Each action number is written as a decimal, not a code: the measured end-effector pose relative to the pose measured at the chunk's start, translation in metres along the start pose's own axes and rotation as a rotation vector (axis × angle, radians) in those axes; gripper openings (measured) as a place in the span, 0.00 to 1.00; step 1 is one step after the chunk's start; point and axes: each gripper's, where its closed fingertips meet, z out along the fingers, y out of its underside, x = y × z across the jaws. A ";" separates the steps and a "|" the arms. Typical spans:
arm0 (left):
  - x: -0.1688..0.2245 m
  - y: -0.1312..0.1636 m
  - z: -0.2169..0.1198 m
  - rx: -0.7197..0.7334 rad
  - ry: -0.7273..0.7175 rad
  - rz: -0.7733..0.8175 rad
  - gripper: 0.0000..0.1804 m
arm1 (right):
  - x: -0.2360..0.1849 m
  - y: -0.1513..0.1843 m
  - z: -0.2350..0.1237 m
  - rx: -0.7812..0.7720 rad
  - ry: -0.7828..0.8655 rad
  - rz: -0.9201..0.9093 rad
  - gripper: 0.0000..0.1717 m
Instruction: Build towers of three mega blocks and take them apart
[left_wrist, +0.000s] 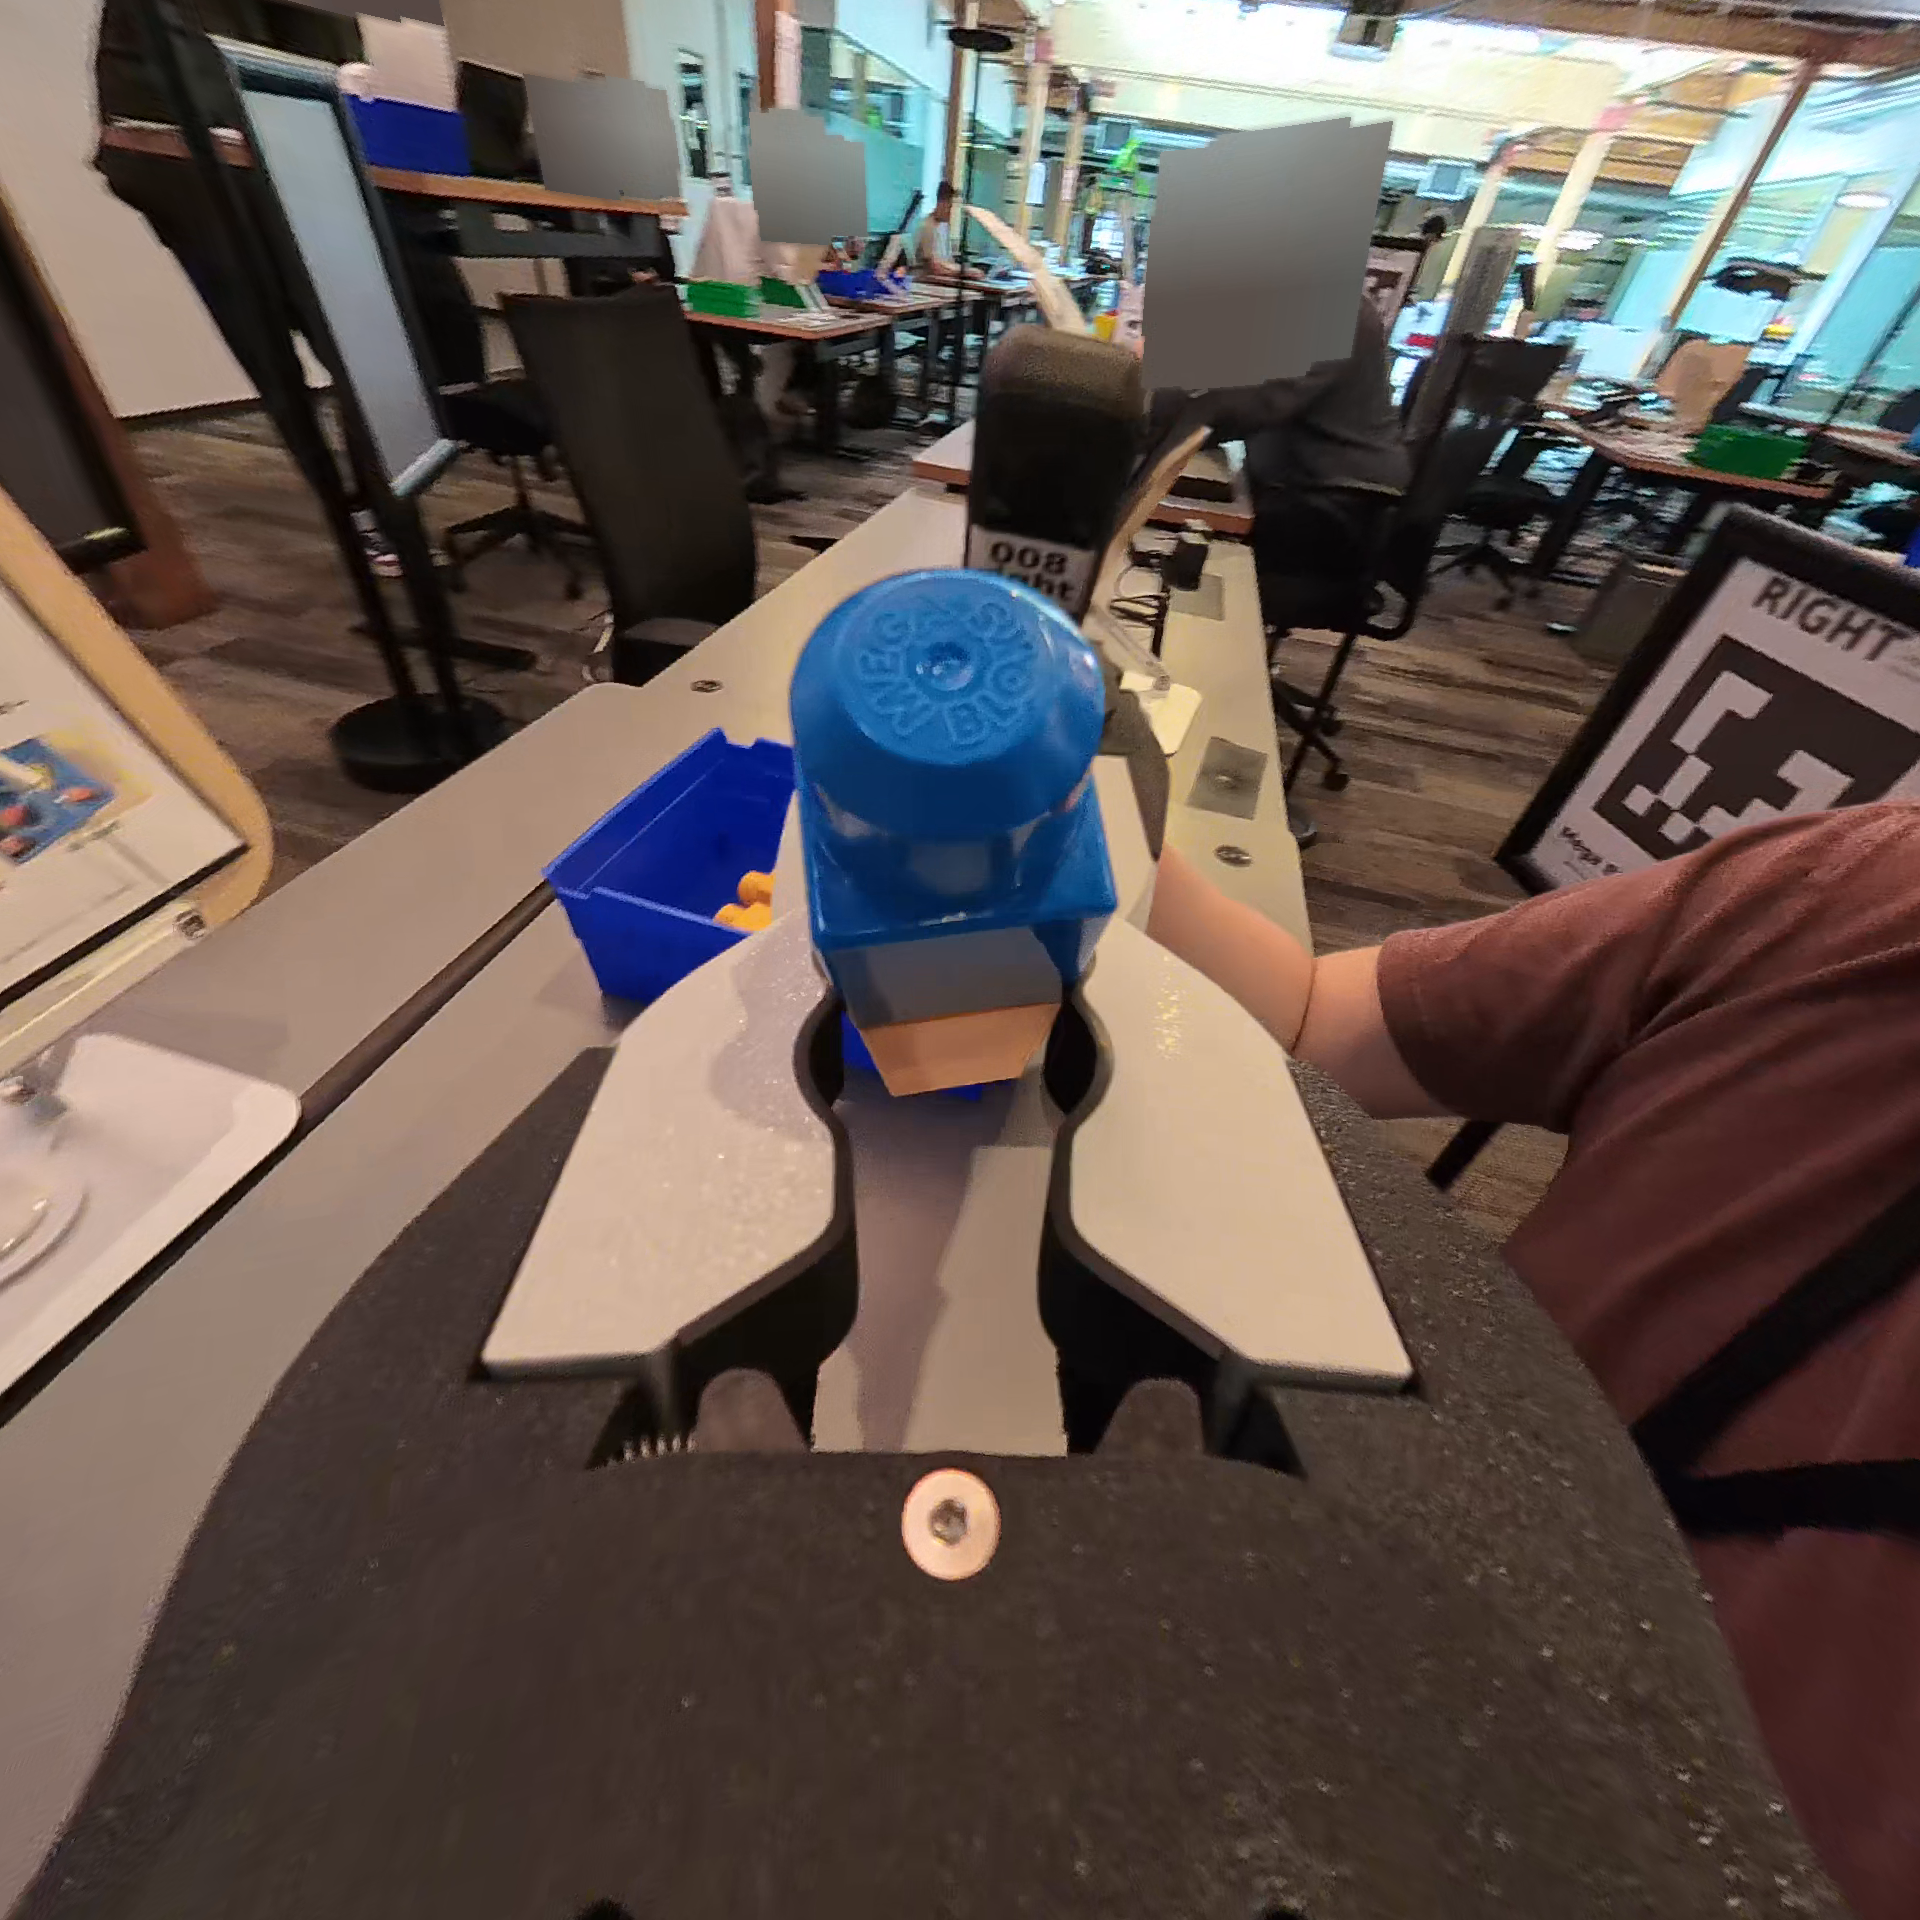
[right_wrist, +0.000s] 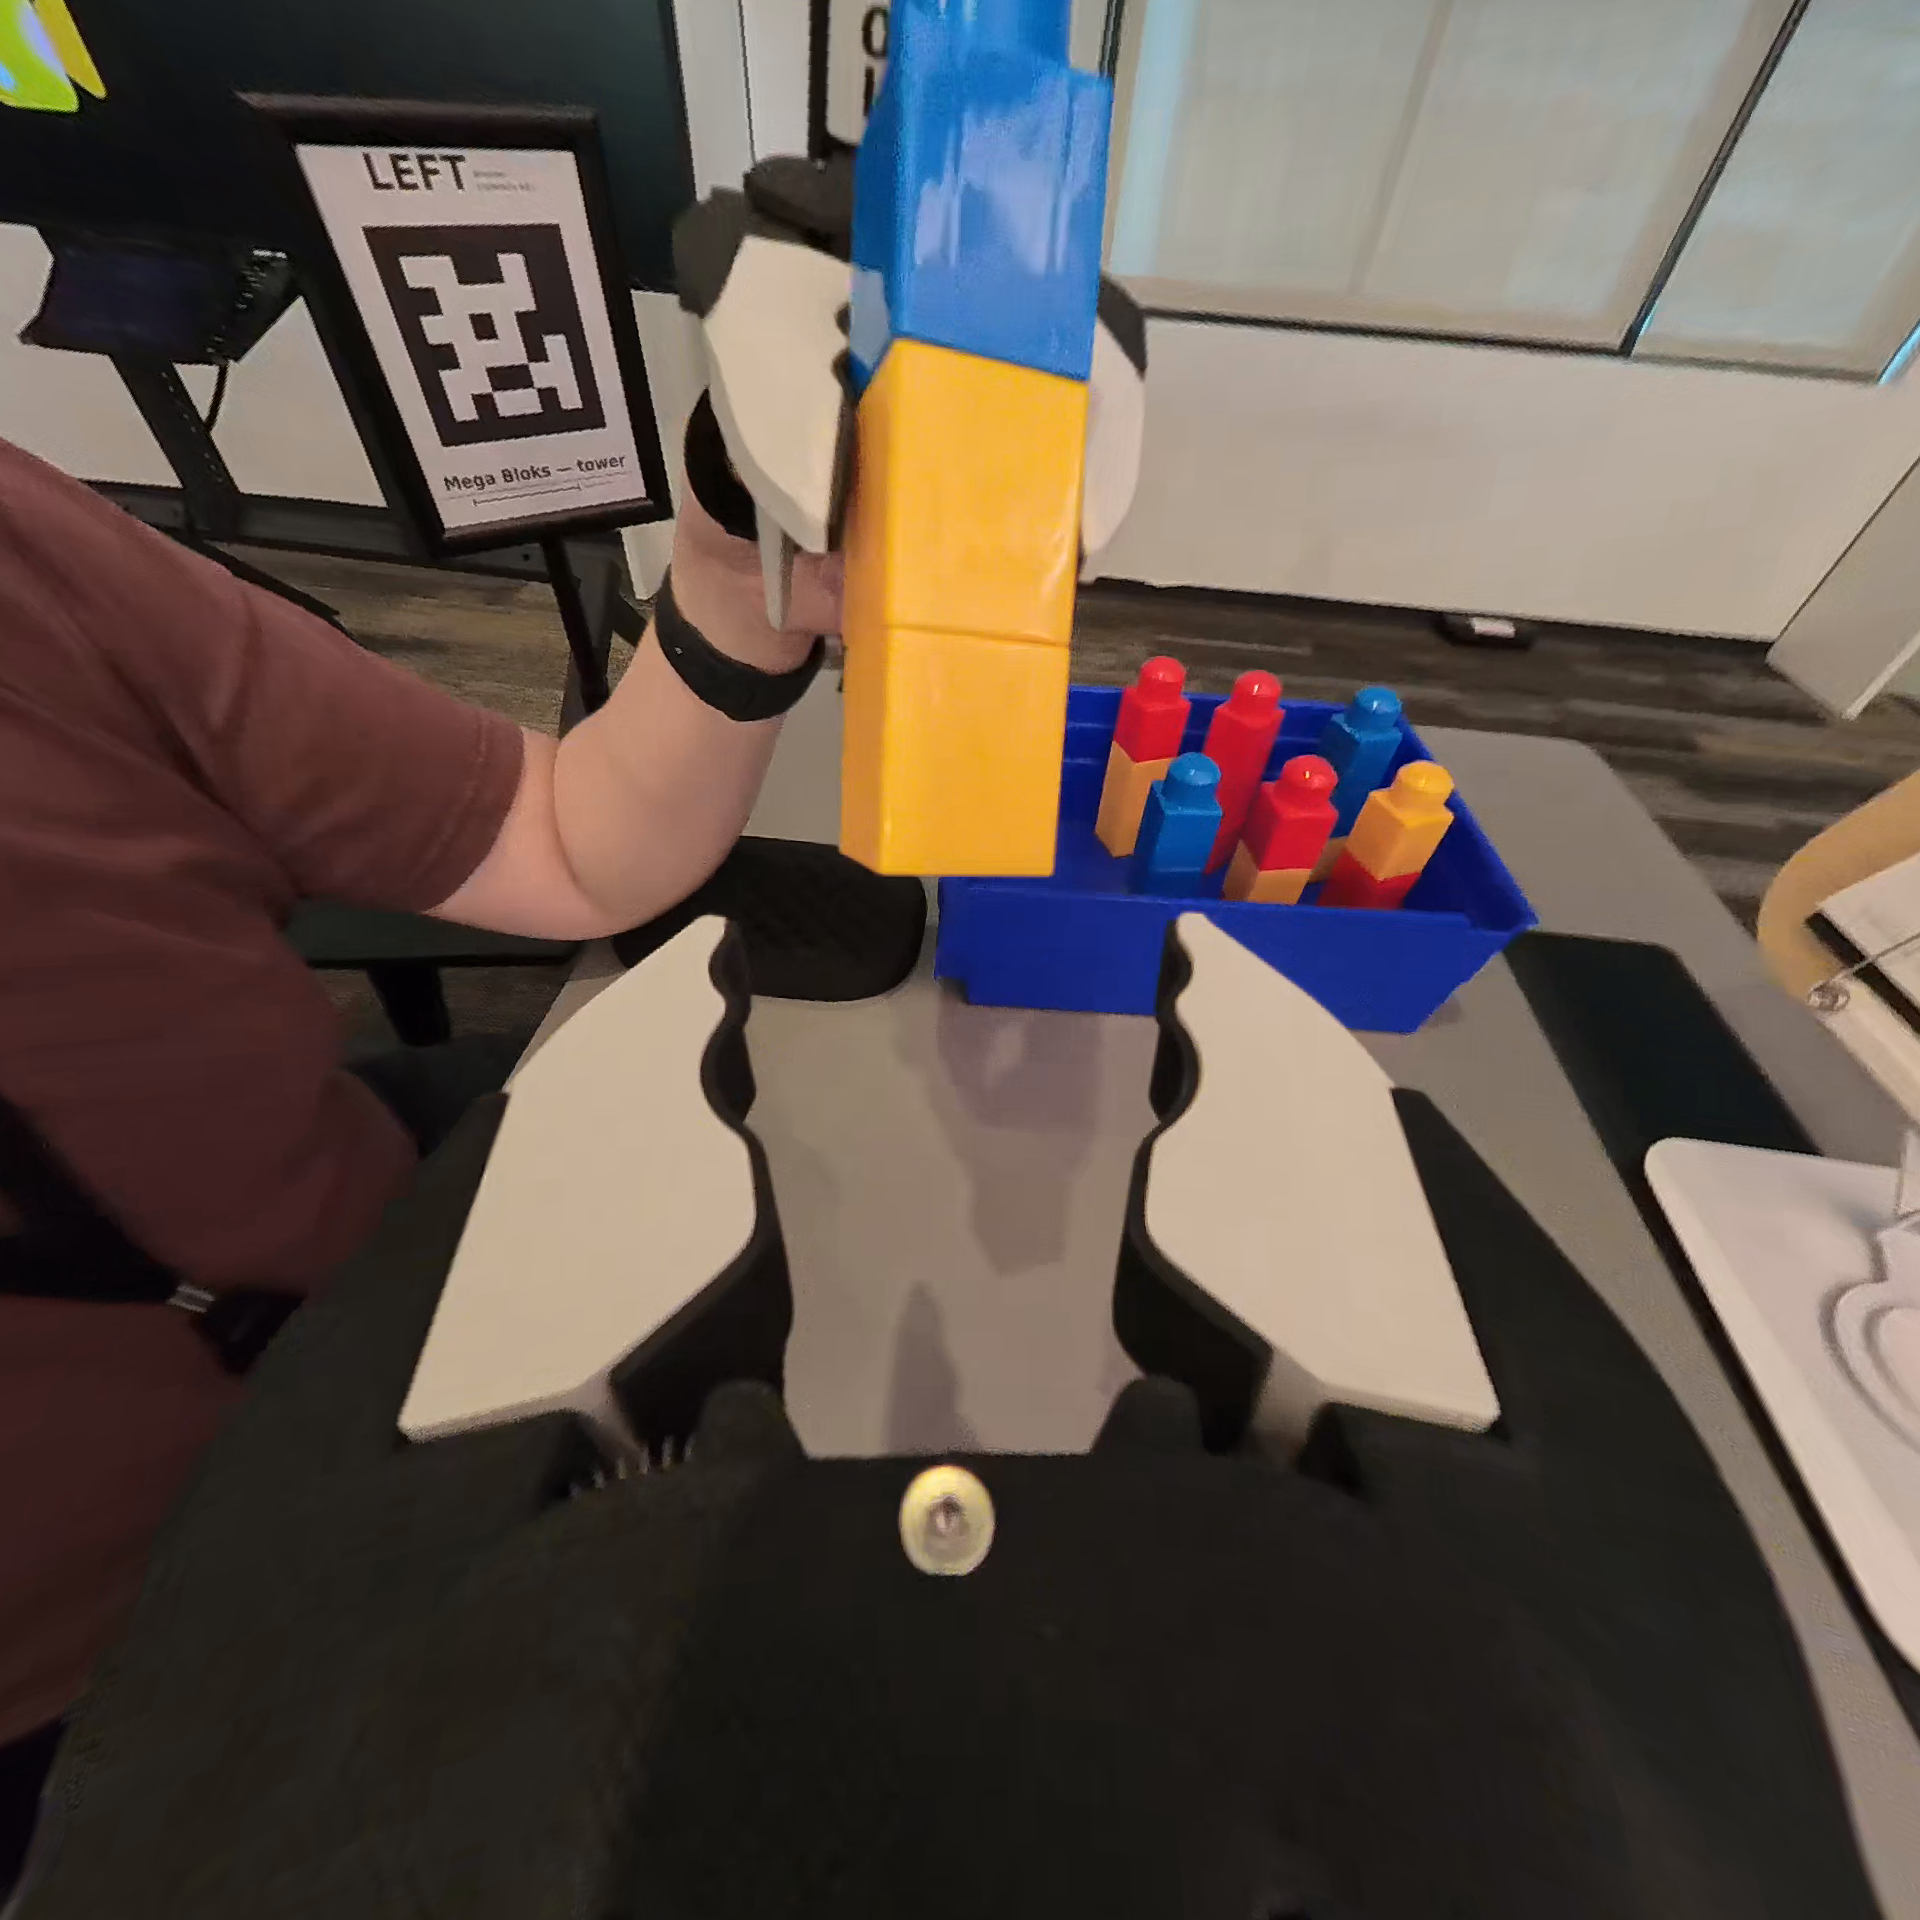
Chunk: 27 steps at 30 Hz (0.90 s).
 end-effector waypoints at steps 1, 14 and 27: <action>-0.002 -0.002 0.005 0.003 0.020 0.000 0.21 | 0.002 0.000 0.000 0.005 -0.004 0.024 0.44; -0.039 0.017 0.030 0.065 0.110 -0.157 0.21 | 0.031 0.012 0.011 0.091 -0.074 0.303 0.21; -0.051 0.014 0.020 0.085 0.007 -0.063 0.20 | 0.034 0.029 0.016 -0.027 0.003 0.289 0.21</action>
